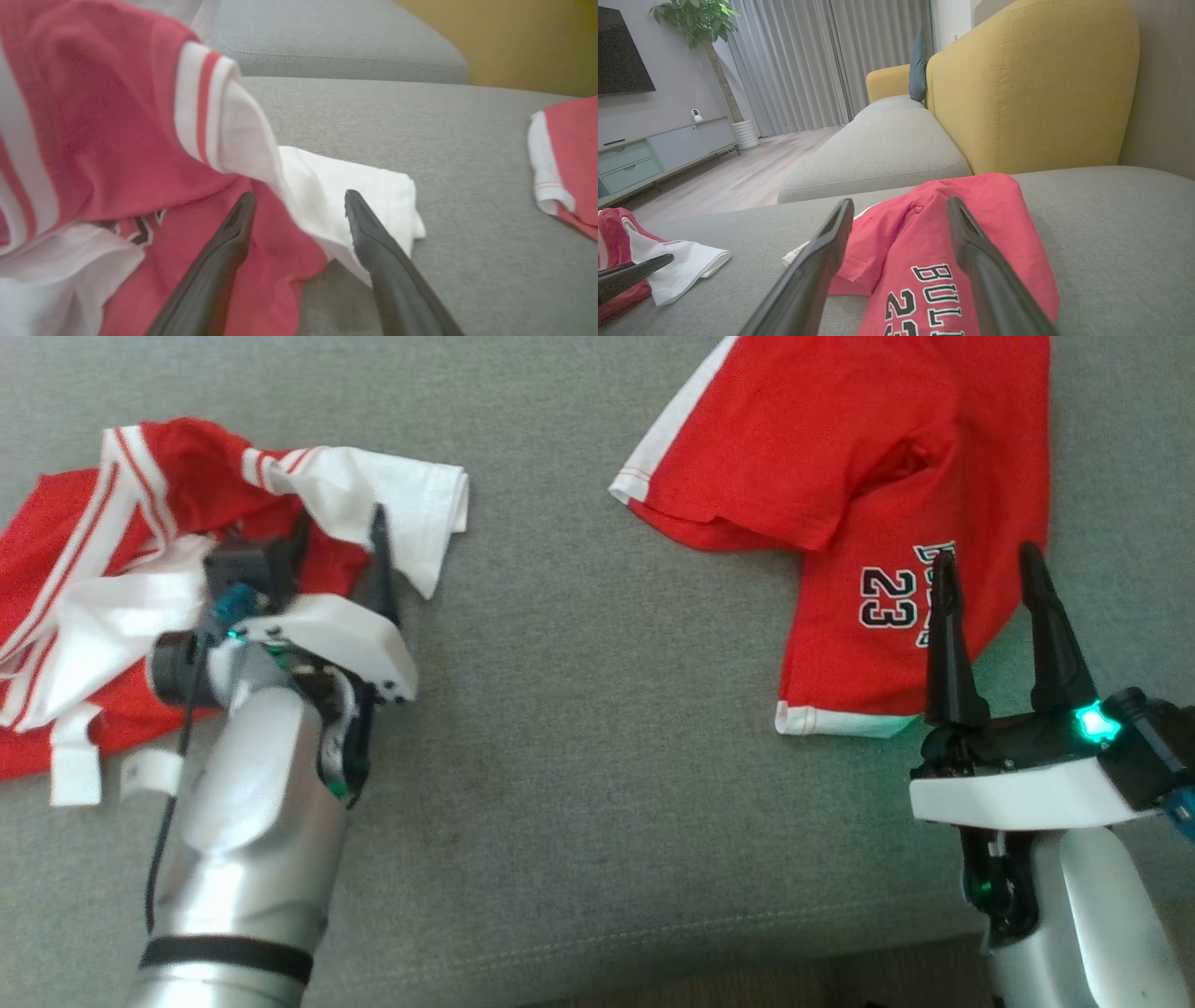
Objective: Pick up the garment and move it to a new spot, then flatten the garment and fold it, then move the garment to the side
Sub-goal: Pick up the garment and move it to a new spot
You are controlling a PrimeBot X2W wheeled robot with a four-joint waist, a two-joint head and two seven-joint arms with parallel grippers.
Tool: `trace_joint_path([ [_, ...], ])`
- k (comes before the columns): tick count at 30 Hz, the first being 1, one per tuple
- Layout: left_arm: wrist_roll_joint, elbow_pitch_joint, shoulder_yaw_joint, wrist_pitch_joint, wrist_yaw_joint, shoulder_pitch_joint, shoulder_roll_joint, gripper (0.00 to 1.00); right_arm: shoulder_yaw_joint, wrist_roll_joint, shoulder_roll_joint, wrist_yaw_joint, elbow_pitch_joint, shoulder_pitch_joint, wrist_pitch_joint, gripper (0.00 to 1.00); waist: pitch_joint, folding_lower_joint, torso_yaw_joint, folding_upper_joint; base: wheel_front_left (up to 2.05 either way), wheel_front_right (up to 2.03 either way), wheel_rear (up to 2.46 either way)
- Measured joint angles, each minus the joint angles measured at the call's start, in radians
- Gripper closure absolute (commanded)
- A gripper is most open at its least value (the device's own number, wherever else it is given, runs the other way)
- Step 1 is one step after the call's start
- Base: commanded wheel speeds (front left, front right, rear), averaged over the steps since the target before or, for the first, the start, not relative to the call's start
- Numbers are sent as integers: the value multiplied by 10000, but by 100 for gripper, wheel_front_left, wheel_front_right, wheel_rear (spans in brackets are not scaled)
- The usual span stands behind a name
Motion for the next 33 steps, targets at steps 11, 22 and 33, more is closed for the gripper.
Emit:
trace_joint_path([
  [11,-372,1223,642,-545,165,-870,334,100,-167,96,0,0,-46,-1,0,0,230,0,-70,0,0,0,0],
  [22,-456,-464,1526,-731,334,-161,1413,100,-343,96,-2,0,82,3,-2,0,-384,-1,585,0,0,0,0],
  [33,-234,-2849,2136,-464,621,1421,2483,100,-364,98,-2,0,236,48,-29,0,-984,-2,1265,0,0,0,0],
])
